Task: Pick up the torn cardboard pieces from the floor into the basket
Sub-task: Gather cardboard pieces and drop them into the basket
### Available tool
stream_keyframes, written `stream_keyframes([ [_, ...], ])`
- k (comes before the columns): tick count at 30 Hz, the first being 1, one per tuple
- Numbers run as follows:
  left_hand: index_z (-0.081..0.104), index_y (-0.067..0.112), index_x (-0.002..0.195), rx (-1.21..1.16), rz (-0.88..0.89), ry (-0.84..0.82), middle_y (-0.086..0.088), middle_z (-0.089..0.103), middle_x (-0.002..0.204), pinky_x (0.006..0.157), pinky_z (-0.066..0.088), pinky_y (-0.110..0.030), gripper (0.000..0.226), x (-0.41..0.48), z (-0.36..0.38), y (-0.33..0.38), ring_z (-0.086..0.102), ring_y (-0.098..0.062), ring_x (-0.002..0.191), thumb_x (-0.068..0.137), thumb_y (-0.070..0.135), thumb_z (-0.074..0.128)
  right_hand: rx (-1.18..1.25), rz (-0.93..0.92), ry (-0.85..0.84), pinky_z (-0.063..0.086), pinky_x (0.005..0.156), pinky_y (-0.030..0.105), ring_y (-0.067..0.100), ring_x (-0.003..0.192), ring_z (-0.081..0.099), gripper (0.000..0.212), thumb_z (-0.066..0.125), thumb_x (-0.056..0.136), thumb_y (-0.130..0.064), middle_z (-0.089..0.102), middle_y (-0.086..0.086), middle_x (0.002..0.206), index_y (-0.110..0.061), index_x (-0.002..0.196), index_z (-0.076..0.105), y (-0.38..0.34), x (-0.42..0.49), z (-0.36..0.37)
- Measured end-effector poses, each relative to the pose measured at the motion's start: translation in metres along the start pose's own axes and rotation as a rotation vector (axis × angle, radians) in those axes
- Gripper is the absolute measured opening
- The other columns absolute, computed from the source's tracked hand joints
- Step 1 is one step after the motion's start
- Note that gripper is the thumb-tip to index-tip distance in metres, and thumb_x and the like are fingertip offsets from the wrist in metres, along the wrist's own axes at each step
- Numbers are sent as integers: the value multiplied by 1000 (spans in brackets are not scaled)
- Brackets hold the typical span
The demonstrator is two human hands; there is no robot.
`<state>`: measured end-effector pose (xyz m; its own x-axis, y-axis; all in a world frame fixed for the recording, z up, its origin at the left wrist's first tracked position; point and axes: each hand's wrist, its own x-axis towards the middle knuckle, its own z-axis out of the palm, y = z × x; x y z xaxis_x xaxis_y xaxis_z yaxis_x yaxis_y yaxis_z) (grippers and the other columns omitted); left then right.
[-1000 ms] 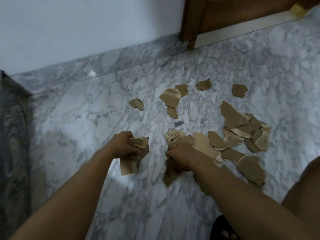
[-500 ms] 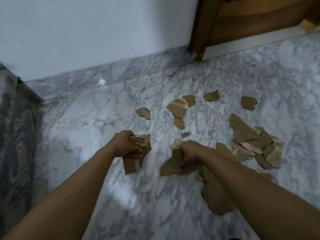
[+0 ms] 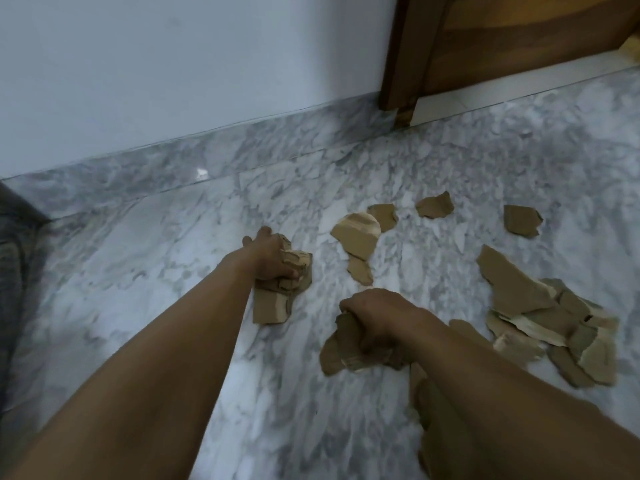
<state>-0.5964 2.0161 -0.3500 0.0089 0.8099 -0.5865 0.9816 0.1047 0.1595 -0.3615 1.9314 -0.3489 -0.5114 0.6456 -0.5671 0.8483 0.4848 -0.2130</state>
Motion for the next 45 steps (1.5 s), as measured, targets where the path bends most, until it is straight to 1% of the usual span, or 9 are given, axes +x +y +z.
stream_keyframes([
  [8, 52, 6, 130, -9, -24, 41, -16, 43, 137, 91, 49, -36, 75, 10, -6, 6, 52, -31, 114, 75, 53, 77, 26, 2, 15, 39, 70, 33, 26, 92, 60, 47, 83, 70, -34, 63, 6, 107, -25, 107, 55, 2, 3, -6],
  [18, 56, 12, 112, -280, 2, 56, -8, 57, 113, 72, 42, -30, 53, -17, 3, -3, 51, -24, 96, 74, 37, 83, 206, 105, 138, 47, 75, 33, 25, 95, 62, 32, 77, 73, -36, 64, 4, 103, -19, 96, 62, 11, -11, 15],
  [23, 52, 18, 101, -527, 45, 145, -4, 62, 100, 59, 42, -29, 46, -47, 18, -8, 57, -18, 85, 72, 27, 86, 797, 306, 341, 54, 79, 34, 15, 92, 65, 56, 87, 60, -57, 69, -6, 99, -24, 103, 69, 30, -23, 15],
  [29, 61, 21, 106, -1052, 38, 175, -13, 68, 108, 66, 60, -44, 33, -84, 27, 16, 68, -28, 92, 80, 13, 79, 1614, 418, 428, 61, 84, 40, 22, 93, 74, 50, 90, 71, -33, 77, 5, 101, -9, 111, 72, 15, -31, -7],
  [32, 63, 15, 114, -1170, 84, 36, -18, 66, 112, 53, 52, -33, 24, -97, 26, 49, 65, -27, 83, 91, 9, 66, 1728, 427, 448, 62, 77, 42, 26, 92, 74, 44, 86, 76, -24, 76, 9, 105, -10, 115, 71, 0, -29, -10],
  [35, 62, 16, 119, -1265, 98, -114, -16, 65, 111, 70, 59, -43, 30, -105, 19, 69, 65, -30, 89, 94, 3, 53, 1792, 429, 438, 62, 69, 43, 30, 90, 74, 37, 80, 82, -18, 76, 12, 104, -12, 116, 69, -4, -36, -12],
  [37, 64, 18, 117, -1237, 59, -149, -15, 65, 112, 88, 56, -55, 35, -109, 18, 74, 64, -35, 101, 91, 0, 48, 1819, 407, 400, 62, 79, 49, 33, 95, 73, 30, 74, 86, -13, 76, 13, 103, -12, 116, 70, -5, -47, -7],
  [41, 61, 16, 112, -1068, 111, -174, -12, 65, 111, 94, 53, -55, 22, -116, 22, 82, 64, -33, 103, 96, 15, 47, 1821, 413, 405, 61, 85, 46, 30, 95, 72, 22, 68, 90, -9, 76, 11, 102, -16, 111, 70, -14, -68, 6],
  [45, 55, 20, 121, -936, 162, -231, -5, 60, 120, 94, 54, -50, 37, -121, 28, 94, 62, -26, 107, 92, 42, 59, 1816, 488, 463, 60, 88, 49, 32, 101, 70, 51, 77, 86, -15, 68, 16, 118, -9, 130, 53, -13, -84, 19],
])
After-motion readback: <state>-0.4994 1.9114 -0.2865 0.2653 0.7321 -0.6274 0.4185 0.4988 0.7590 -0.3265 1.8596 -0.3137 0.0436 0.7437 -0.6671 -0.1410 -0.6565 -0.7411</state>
